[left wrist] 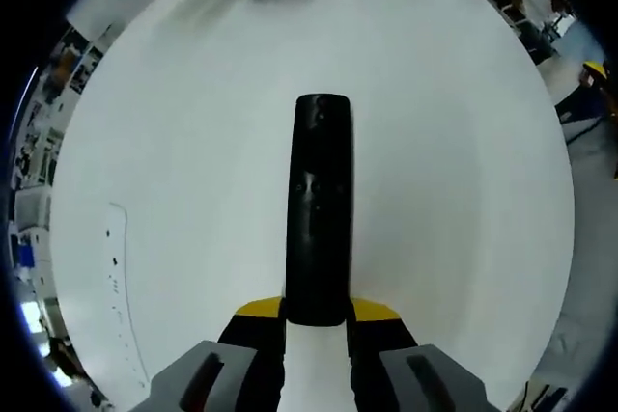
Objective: Press the specified remote control buttons in sequence, fully releasing each button before pressing the next.
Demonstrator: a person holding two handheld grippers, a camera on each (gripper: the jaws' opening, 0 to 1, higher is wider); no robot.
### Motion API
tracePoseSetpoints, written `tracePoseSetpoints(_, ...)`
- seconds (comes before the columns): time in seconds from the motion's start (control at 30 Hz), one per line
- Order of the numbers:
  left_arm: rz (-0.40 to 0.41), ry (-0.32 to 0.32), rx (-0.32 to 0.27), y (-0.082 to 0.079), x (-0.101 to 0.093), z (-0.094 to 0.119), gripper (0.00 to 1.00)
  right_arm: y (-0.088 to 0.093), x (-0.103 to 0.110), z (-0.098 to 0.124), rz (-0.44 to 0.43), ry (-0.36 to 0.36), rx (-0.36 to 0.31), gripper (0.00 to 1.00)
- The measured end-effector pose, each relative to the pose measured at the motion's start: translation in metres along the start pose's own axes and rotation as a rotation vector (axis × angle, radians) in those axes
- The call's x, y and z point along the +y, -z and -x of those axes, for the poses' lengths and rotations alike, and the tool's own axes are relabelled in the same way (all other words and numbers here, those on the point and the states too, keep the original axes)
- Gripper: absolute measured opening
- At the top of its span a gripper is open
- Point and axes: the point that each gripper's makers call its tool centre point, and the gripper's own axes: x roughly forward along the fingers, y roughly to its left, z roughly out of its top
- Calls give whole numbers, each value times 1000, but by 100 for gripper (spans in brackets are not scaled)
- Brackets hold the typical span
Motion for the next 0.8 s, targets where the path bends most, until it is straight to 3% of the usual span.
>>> tracePoseSetpoints(0.23,-50,2,31,3,-9,0,23,-2,1,1,-1,-8,-11,78)
tracePoseSetpoints(0.8,-4,-2,-3,10,-37,-3,23,-6,1,3,-24,-16,-34,77)
